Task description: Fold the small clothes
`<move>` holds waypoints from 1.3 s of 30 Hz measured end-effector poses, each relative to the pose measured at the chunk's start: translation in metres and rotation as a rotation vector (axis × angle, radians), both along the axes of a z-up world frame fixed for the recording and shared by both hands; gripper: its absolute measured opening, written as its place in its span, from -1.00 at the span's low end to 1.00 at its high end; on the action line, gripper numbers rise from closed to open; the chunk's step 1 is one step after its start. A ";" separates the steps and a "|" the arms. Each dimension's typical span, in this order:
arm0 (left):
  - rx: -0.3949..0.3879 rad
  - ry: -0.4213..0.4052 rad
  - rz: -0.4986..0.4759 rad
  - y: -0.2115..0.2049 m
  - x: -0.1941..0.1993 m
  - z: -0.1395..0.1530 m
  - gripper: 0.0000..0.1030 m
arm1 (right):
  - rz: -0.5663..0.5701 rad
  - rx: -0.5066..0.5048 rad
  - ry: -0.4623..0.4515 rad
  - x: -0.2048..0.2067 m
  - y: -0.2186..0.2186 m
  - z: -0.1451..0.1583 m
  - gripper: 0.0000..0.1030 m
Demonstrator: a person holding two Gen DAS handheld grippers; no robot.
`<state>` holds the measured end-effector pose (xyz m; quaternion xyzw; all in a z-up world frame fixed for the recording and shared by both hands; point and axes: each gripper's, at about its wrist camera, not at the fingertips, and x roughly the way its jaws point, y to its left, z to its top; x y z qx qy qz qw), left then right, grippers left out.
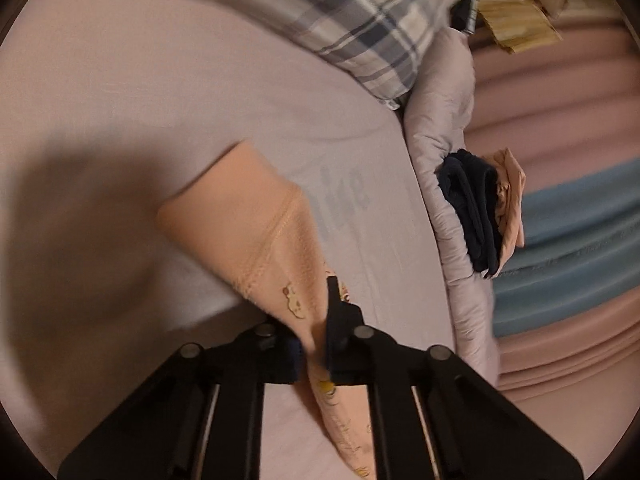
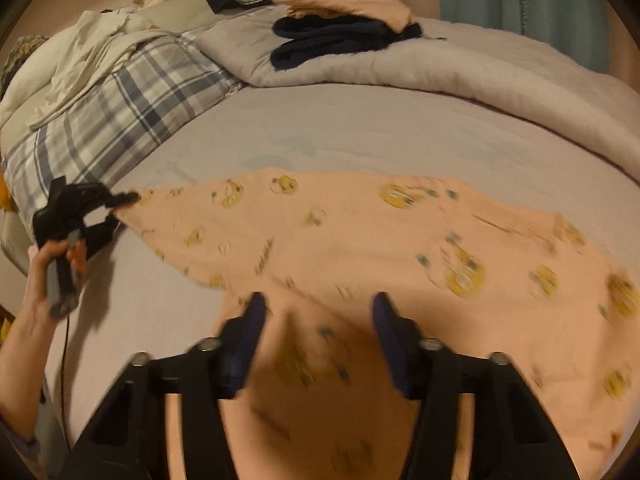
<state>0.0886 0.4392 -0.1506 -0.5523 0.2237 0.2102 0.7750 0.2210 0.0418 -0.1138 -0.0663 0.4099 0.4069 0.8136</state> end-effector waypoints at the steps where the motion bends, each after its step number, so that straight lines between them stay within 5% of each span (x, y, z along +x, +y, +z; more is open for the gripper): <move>1: 0.031 -0.002 -0.019 -0.002 0.001 0.007 -0.97 | -0.007 -0.007 -0.002 0.005 0.008 -0.003 -0.43; 5: 0.147 -0.030 -0.115 -0.021 0.010 0.039 -0.99 | -0.023 -0.057 0.086 0.016 0.022 -0.027 -0.56; 9: 0.228 -0.091 -0.218 -0.052 0.023 0.073 -0.99 | -0.026 0.001 0.126 0.013 0.006 -0.018 -0.56; 15: 0.295 -0.153 -0.382 -0.118 0.054 0.108 -0.99 | -0.079 0.110 0.135 0.004 -0.053 0.007 -0.56; 21: 0.400 -0.129 -0.575 -0.210 0.090 0.121 -0.99 | -0.193 0.180 0.165 0.011 -0.121 0.012 -0.55; 31: 0.507 -0.058 -0.929 -0.388 0.143 0.088 -0.96 | -0.445 0.254 0.192 0.020 -0.222 0.006 -0.55; 33: 0.513 -0.027 -1.026 -0.425 0.151 0.071 -0.77 | -0.494 0.254 0.181 0.019 -0.237 0.006 -0.54; 35: 0.540 0.061 -1.112 -0.451 0.159 0.055 -0.17 | -0.534 0.255 0.181 0.019 -0.249 0.005 -0.45; 39: 0.609 0.076 -1.175 -0.472 0.155 0.043 -0.14 | -0.571 0.276 0.198 0.019 -0.262 0.003 -0.37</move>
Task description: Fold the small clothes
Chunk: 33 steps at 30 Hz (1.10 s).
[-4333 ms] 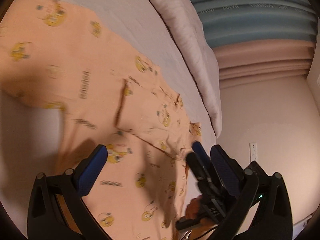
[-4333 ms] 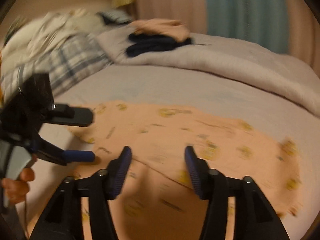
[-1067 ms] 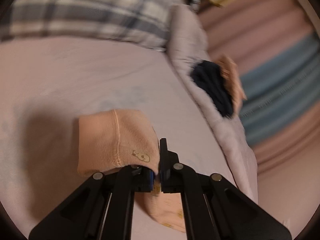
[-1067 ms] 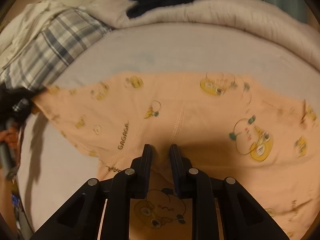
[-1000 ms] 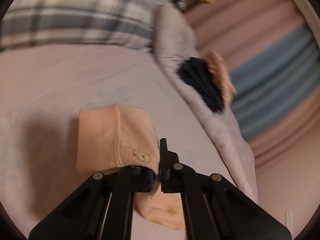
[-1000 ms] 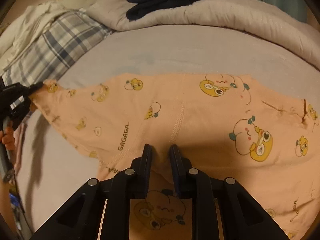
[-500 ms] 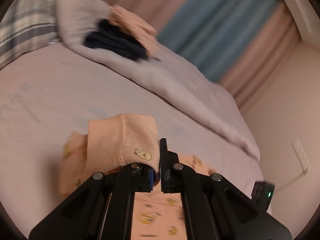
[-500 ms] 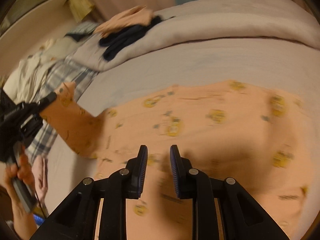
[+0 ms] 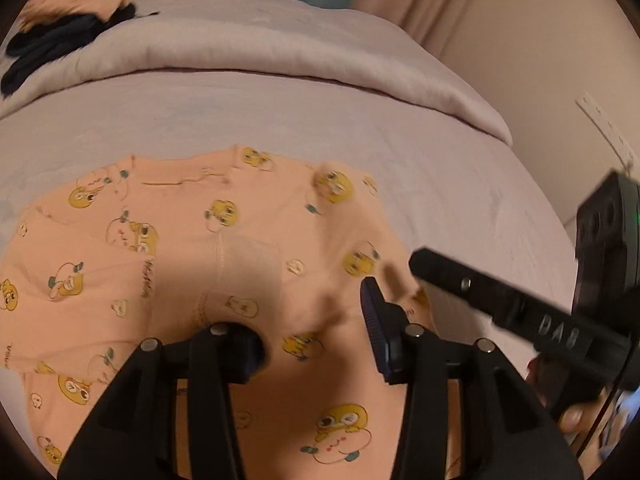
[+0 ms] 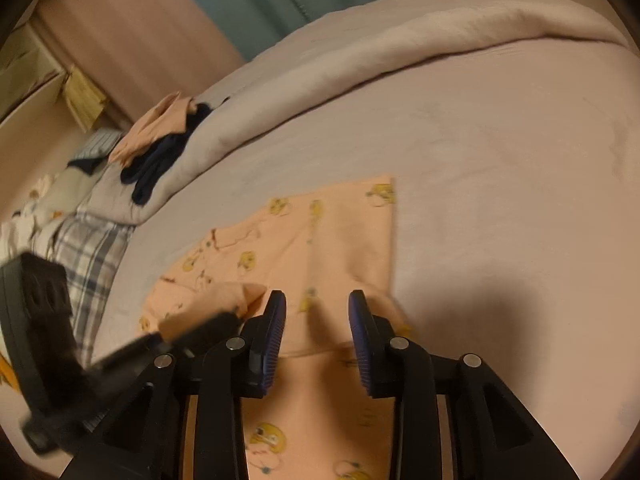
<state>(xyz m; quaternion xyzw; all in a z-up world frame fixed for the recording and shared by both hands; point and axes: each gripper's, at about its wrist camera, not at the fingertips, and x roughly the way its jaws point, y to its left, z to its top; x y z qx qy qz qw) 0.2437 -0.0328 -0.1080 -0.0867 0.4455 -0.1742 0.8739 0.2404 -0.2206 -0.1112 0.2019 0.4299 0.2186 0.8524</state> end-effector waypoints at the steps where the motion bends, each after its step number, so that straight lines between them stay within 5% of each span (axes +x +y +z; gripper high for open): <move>1: -0.012 -0.002 -0.011 0.003 -0.003 0.001 -0.12 | 0.003 0.007 -0.003 -0.001 -0.001 0.000 -0.36; 7: -0.227 -0.043 0.012 0.058 -0.031 0.019 0.09 | 0.064 0.042 -0.005 -0.001 0.007 0.001 -0.21; 17: -0.305 -0.048 0.231 0.131 -0.076 0.014 0.18 | 0.144 -0.052 -0.033 -0.007 0.050 0.006 -0.02; 20: -0.297 -0.045 0.260 0.144 -0.086 0.008 0.18 | 0.222 -0.087 -0.077 -0.019 0.068 0.014 -0.02; 25: -0.277 -0.022 0.340 0.164 -0.097 -0.005 0.18 | 0.396 -0.370 -0.228 -0.048 0.128 0.014 0.02; 30: -0.232 -0.006 0.396 0.182 -0.108 -0.013 0.18 | 0.400 -0.515 -0.219 -0.036 0.162 -0.014 0.02; 32: -0.219 -0.001 0.407 0.187 -0.110 -0.016 0.18 | 0.379 -0.538 -0.218 -0.032 0.162 -0.021 -0.14; 33: -0.214 -0.002 0.409 0.188 -0.111 -0.017 0.18 | 0.384 -0.508 -0.208 -0.030 0.159 -0.021 -0.40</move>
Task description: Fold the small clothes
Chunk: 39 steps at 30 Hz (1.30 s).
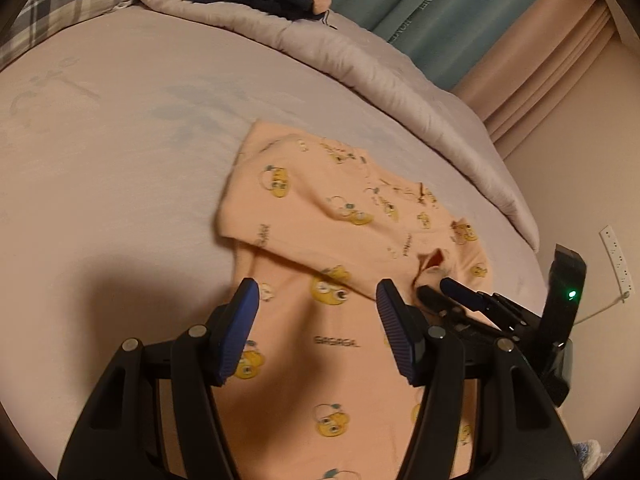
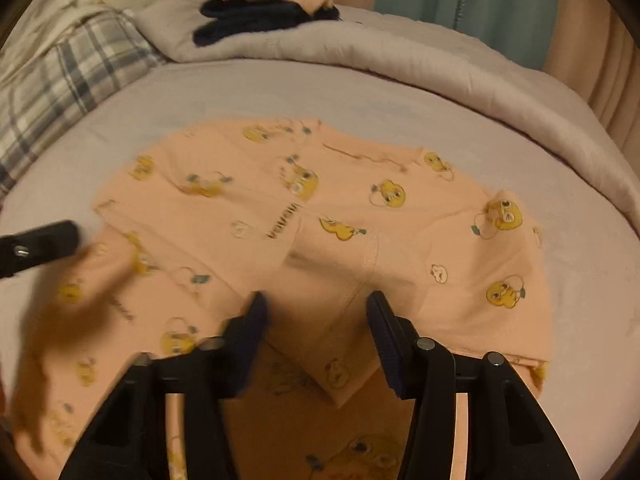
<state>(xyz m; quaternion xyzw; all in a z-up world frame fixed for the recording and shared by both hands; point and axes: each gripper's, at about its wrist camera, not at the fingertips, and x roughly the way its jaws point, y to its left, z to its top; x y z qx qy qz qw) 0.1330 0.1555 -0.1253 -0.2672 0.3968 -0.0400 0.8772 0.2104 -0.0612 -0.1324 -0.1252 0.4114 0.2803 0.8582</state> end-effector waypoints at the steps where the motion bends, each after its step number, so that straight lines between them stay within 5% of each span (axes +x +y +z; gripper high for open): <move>1: 0.007 0.003 0.001 0.001 0.001 -0.001 0.18 | -0.005 0.039 0.018 0.003 -0.006 0.002 -0.66; 4: 0.010 0.025 0.006 0.004 0.003 -0.009 0.18 | -0.035 0.182 0.084 0.011 -0.029 0.013 -0.86; 12: 0.035 0.057 0.008 0.004 0.011 -0.018 0.18 | -0.124 0.578 -0.038 0.029 -0.125 0.058 -0.90; 15: 0.043 0.065 0.010 0.005 0.011 -0.019 0.18 | -0.209 0.561 -0.021 0.038 -0.144 0.040 -0.90; 20: 0.053 0.076 0.013 0.005 0.012 -0.022 0.18 | -0.319 0.561 0.191 0.053 -0.172 -0.010 -0.90; 22: 0.067 0.078 0.008 0.004 0.012 -0.021 0.18 | -0.349 0.632 0.232 0.053 -0.181 -0.015 -0.48; 25: 0.082 0.082 0.001 0.003 0.012 -0.022 0.18 | -0.407 0.715 0.250 0.054 -0.197 -0.011 -0.31; 28: 0.089 0.087 -0.001 0.004 0.014 -0.024 0.18 | -0.410 0.733 0.182 0.045 -0.198 0.006 -0.31; 33: 0.085 0.095 0.007 0.004 0.017 -0.022 0.18 | -0.126 0.715 0.088 0.029 -0.155 0.044 -0.31; 36: 0.091 0.100 0.005 0.002 0.018 -0.023 0.18 | -0.032 0.560 0.111 0.031 -0.121 0.038 -0.31; 39: 0.094 0.104 0.005 0.002 0.019 -0.023 0.18 | -0.158 0.356 0.115 0.047 -0.113 0.014 -0.31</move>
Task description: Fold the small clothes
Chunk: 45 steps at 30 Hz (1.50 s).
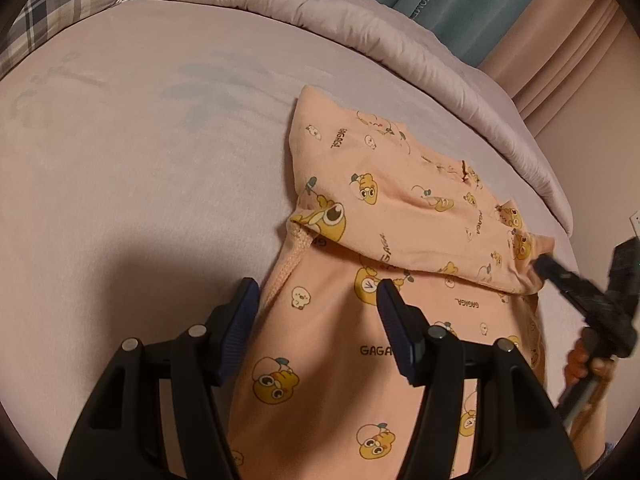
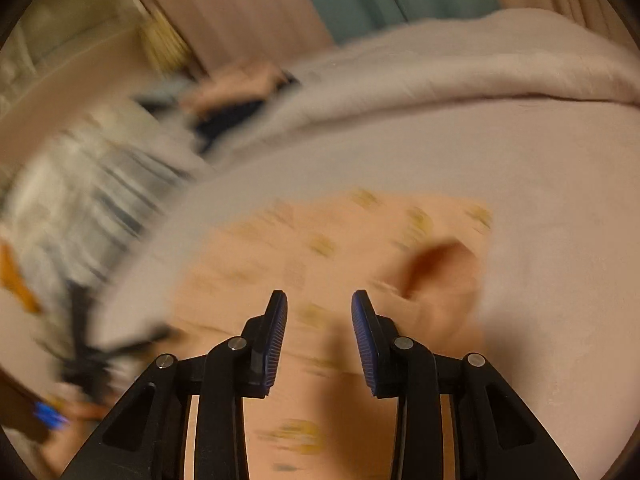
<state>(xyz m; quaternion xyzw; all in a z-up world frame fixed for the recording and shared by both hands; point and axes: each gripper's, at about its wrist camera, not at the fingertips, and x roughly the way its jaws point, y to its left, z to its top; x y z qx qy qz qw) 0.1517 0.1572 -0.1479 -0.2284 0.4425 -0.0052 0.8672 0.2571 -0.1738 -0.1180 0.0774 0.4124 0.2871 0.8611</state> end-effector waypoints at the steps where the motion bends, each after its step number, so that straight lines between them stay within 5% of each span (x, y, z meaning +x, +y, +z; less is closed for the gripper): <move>1: -0.002 0.001 0.001 0.001 0.000 0.001 0.18 | -0.083 -0.001 0.031 0.007 -0.014 -0.008 -0.31; 3: -0.009 0.004 0.005 0.003 0.000 0.004 0.18 | -0.170 0.071 0.050 0.009 -0.039 -0.010 -0.31; 7: -0.063 -0.065 0.031 0.012 0.000 0.025 0.17 | -0.280 0.048 -0.003 0.003 -0.067 0.004 -0.31; 14: -0.190 -0.176 -0.108 -0.017 0.037 0.058 0.18 | -0.092 0.194 -0.038 -0.004 -0.049 0.015 -0.31; 18: -0.179 -0.107 -0.152 -0.038 0.068 0.038 0.15 | 0.002 0.144 0.030 0.003 -0.026 -0.006 -0.31; 21: -0.121 -0.004 -0.082 -0.027 0.080 0.010 0.07 | -0.049 0.073 0.071 0.006 -0.036 -0.019 -0.31; 26: -0.158 -0.019 -0.043 -0.006 0.073 0.006 -0.01 | -0.115 0.116 -0.021 -0.001 -0.083 -0.004 -0.31; 31: -0.135 -0.014 -0.032 -0.007 0.074 0.008 0.00 | -0.038 0.130 -0.003 0.008 -0.078 -0.009 -0.31; 35: -0.120 -0.012 -0.036 -0.006 0.075 0.005 0.01 | 0.052 0.076 -0.073 0.004 -0.055 -0.002 -0.31; 39: -0.124 -0.011 -0.035 -0.007 0.076 0.005 0.02 | 0.053 0.020 -0.052 0.011 -0.049 -0.004 -0.31; 42: -0.124 -0.012 -0.037 -0.005 0.076 0.004 0.02 | 0.035 0.088 -0.014 0.012 -0.062 -0.009 -0.31; 45: -0.132 -0.011 -0.038 -0.005 0.076 0.004 0.02 | 0.038 -0.079 0.060 0.013 -0.053 -0.024 -0.31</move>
